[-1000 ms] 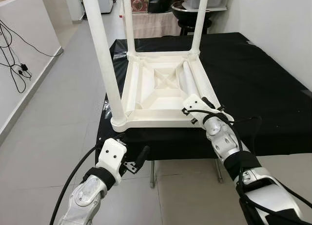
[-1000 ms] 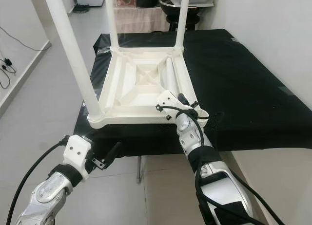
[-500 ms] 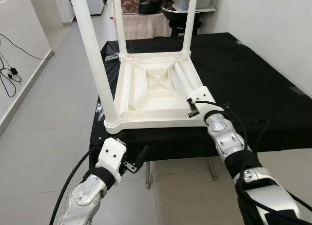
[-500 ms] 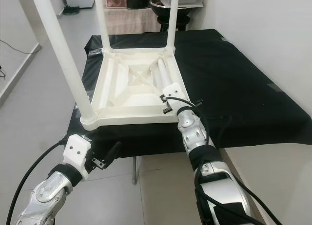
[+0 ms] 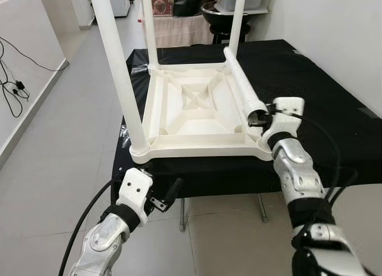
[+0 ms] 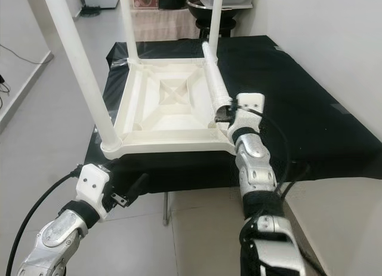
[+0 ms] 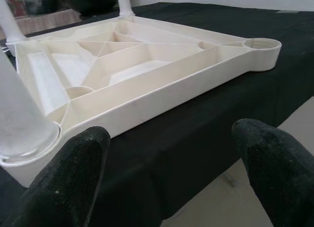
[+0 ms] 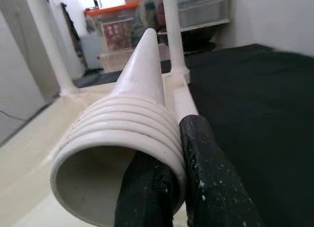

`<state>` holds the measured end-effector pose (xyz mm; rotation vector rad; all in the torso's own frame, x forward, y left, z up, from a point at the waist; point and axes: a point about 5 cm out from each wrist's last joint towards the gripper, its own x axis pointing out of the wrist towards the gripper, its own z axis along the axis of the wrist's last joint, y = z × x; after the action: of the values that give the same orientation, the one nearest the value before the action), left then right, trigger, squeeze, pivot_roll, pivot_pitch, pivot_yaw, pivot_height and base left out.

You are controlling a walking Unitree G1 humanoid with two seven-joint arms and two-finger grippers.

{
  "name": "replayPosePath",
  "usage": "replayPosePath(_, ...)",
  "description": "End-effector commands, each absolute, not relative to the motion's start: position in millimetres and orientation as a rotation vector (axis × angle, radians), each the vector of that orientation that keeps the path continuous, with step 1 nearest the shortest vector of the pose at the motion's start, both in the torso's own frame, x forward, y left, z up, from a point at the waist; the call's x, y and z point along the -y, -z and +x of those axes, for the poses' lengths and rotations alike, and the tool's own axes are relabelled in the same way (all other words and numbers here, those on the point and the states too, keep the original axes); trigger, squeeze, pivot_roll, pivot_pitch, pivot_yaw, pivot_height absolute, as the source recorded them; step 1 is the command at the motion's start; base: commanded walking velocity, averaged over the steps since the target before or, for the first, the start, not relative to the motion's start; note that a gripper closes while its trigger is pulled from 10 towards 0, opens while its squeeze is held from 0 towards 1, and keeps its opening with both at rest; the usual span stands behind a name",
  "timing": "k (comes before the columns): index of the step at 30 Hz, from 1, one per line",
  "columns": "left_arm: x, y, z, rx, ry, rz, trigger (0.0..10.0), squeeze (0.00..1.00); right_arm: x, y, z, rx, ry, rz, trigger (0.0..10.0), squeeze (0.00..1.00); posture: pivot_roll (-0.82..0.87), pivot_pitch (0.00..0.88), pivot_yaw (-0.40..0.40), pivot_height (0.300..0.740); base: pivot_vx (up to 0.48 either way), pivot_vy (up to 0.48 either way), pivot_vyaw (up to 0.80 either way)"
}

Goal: Building children table

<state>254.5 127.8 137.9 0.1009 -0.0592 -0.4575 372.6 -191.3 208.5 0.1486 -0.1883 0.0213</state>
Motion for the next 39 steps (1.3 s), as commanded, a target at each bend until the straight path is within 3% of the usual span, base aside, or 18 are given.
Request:
replayPosePath(1, -131, -140, 254, 0.053, 0.46, 0.09, 10.0, 0.0, 192, -211, 369, 0.213, -0.032, 0.212, 0.0, 0.0, -0.03, 0.084, 0.002, 0.74, 0.0, 0.0, 0.0)
replayPosePath(3, -131, -141, 255, 0.054, 0.47, 0.073, 10.0, 0.0, 192, -208, 366, 0.216, -0.033, 0.276, 0.0, 0.0, -0.02, 0.079, 0.009, 0.74, 0.0, 0.0, 0.0)
replayPosePath(4, -129, -145, 256, 0.06, 0.49, 0.035, 10.0, 0.0, 190, -204, 361, 0.224, -0.066, 0.394, 3.3, 0.0, -0.02, 0.073, 0.011, 0.74, 0.0, 0.0, 0.0)
replayPosePath(5, -127, -150, 258, 0.066, 0.51, 0.003, 10.0, 0.0, 188, -201, 356, 0.237, -0.095, 0.494, 8.8, 0.0, -0.02, 0.072, 0.012, 0.74, 0.0, 0.0, 0.0)
replayPosePath(6, -127, -150, 258, 0.066, 0.51, 0.003, 10.0, 0.0, 188, -201, 356, 0.237, -0.095, 0.494, 8.8, 0.0, -0.02, 0.072, 0.012, 0.74, 0.0, 0.0, 0.0)
replayPosePath(7, -124, -156, 260, 0.075, 0.542, -0.042, 10.0, 0.0, 185, -199, 352, 0.255, -0.133, 0.595, 10.0, 0.0, -0.02, 0.067, 0.014, 0.74, 0.0, 0.0, 0.0)
replayPosePath(10, -118, -170, 263, 0.103, 0.622, -0.146, 10.0, 0.0, 178, -197, 344, 0.282, -0.243, 0.778, 10.0, 0.0, -0.02, 0.067, 0.016, 0.74, 0.0, 0.0, 0.0)
replayPosePath(11, -116, -177, 262, 0.124, 0.666, -0.191, 10.0, 1.0, 173, -198, 339, 0.298, -0.314, 0.799, 10.0, 0.0, -0.02, 0.066, 0.019, 0.74, 0.0, 0.0, 0.0)
replayPosePath(13, -114, -181, 261, 0.139, 0.697, -0.221, 10.0, 1.0, 171, -199, 336, 0.309, -0.363, 0.808, 10.0, 0.0, -0.02, 0.066, 0.019, 0.74, 0.0, 0.0, 0.0)
replayPosePath(14, -112, -200, 263, 0.189, 0.758, -0.362, 10.0, 1.0, 174, -201, 326, 0.367, -0.419, 0.869, 10.0, 0.0, -0.02, 0.067, 0.023, 0.74, 0.0, 0.0, 0.0)
replayPosePath(16, -112, -200, 263, 0.189, 0.758, -0.362, 10.0, 1.0, 174, -201, 326, 0.367, -0.419, 0.869, 10.0, 0.0, -0.02, 0.067, 0.023, 0.74, 0.0, 0.0, 0.0)
replayPosePath(22, -111, -236, 267, 0.232, 0.931, -0.7, 10.0, 1.0, 197, -200, 302, 0.466, -0.394, 1.026, 10.0, 0.0, -0.03, 0.073, 0.025, 0.74, 0.0, 0.0, 0.0)
replayPosePath(29, -108, -254, 266, 0.252, 1.055, -0.832, 10.0, 1.0, 207, -201, 277, 0.563, -0.44, 1.197, 10.0, 0.0, -0.05, 0.075, 0.041, 0.74, 0.0, 0.0, 0.0)
replayPosePath(30, -106, -265, 265, 0.268, 1.134, -0.899, 10.0, 1.0, 206, -207, 262, 0.638, -0.557, 1.253, 10.0, 0.0, -0.06, 0.073, 0.056, 0.74, 0.0, 0.0, 0.0)
replayPosePath(33, -105, -269, 264, 0.273, 1.166, -0.922, 10.0, 1.0, 204, -211, 257, 0.665, -0.616, 1.267, 10.0, 0.0, -0.06, 0.073, 0.056, 0.74, 0.0, 0.0, 0.0)
replayPosePath(36, -103, -283, 258, 0.275, 1.291, -0.967, 10.0, 1.0, 193, -225, 246, 0.703, -0.851, 1.272, 10.0, 0.0, -0.06, 0.071, 0.056, 0.74, 0.0, 0.0, 0.0)
replayPosePath(39, -103, -287, 256, 0.274, 1.317, -0.988, 10.0, 1.0, 188, -228, 244, 0.696, -0.926, 1.263, 10.0, 0.0, -0.05, 0.069, 0.059, 0.74, 0.0, 0.0, 0.0)
